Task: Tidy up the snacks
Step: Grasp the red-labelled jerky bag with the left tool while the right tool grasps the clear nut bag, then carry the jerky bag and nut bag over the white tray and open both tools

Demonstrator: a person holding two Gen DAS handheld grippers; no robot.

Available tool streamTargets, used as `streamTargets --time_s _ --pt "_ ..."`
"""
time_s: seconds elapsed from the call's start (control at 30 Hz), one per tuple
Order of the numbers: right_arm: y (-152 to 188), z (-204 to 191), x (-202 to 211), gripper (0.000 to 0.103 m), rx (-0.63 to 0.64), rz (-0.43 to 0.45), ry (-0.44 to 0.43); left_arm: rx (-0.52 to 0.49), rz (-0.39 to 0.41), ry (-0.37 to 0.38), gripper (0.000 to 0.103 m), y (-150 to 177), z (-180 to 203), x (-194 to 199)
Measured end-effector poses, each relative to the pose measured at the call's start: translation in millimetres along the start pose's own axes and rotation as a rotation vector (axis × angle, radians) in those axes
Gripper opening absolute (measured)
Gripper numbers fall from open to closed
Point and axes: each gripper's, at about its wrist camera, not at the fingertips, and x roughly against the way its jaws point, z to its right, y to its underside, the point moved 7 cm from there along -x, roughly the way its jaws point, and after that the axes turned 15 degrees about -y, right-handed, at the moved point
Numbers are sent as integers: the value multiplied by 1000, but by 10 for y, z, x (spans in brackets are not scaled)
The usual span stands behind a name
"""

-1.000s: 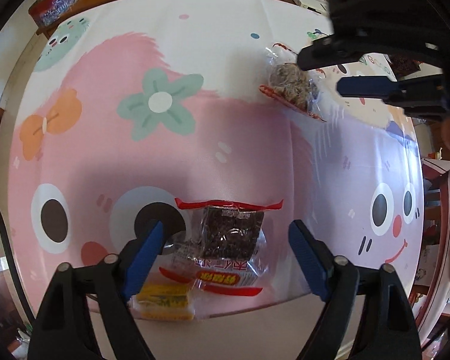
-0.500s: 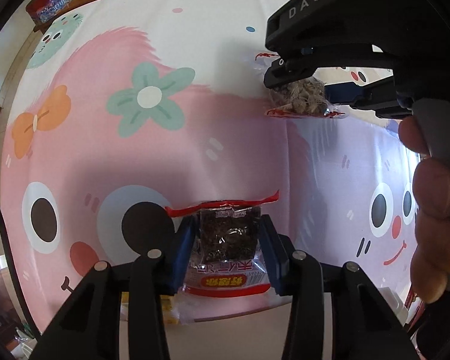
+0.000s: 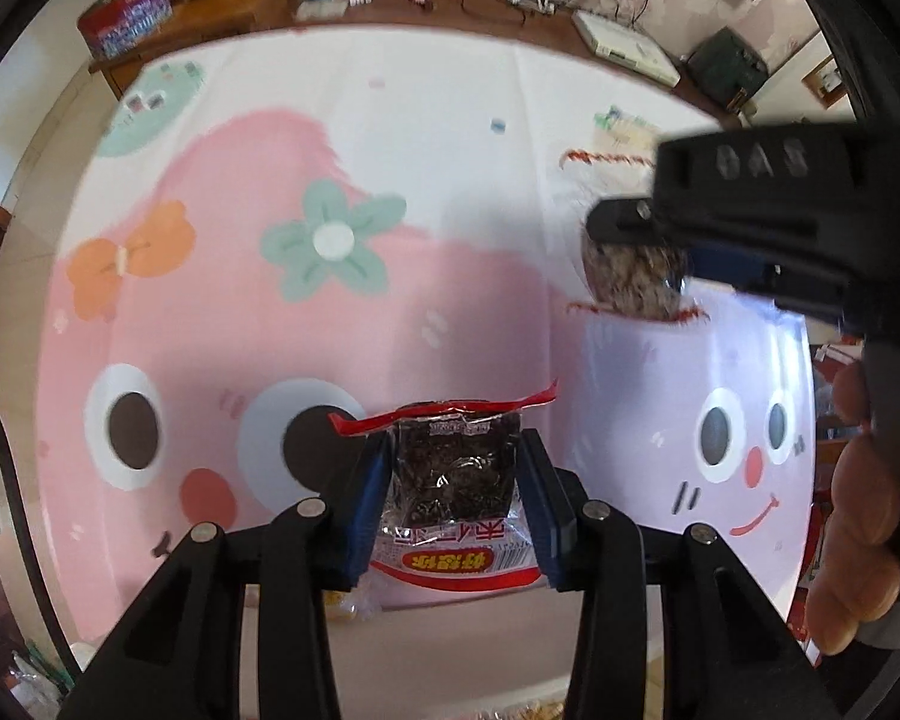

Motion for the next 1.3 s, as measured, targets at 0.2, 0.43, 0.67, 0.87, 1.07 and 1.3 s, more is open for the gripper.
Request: streamTargets --time_s 0.2,0.43,0.67,0.87,1.07,1.3 --pt "141 -199 600 39 33 102 -55 11 120 -12 41 42 -155 655" --pt "562 -560 1328 39 121 204 -117 28 254 -23 41 297 -393 1459" --pt "1167 -839 1860 39 201 259 -165 29 349 -55 41 688 -601 2055" --pt "1691 -917 2111 39 233 280 -188 31 392 -86 41 1062 -723 2344" --pt "2155 -847 2160 39 234 262 -175 35 391 -112 41 1386 -826 2427" --pt "2515 -733 2083 39 206 222 -169 50 354 -137 41 1672 -947 2316"
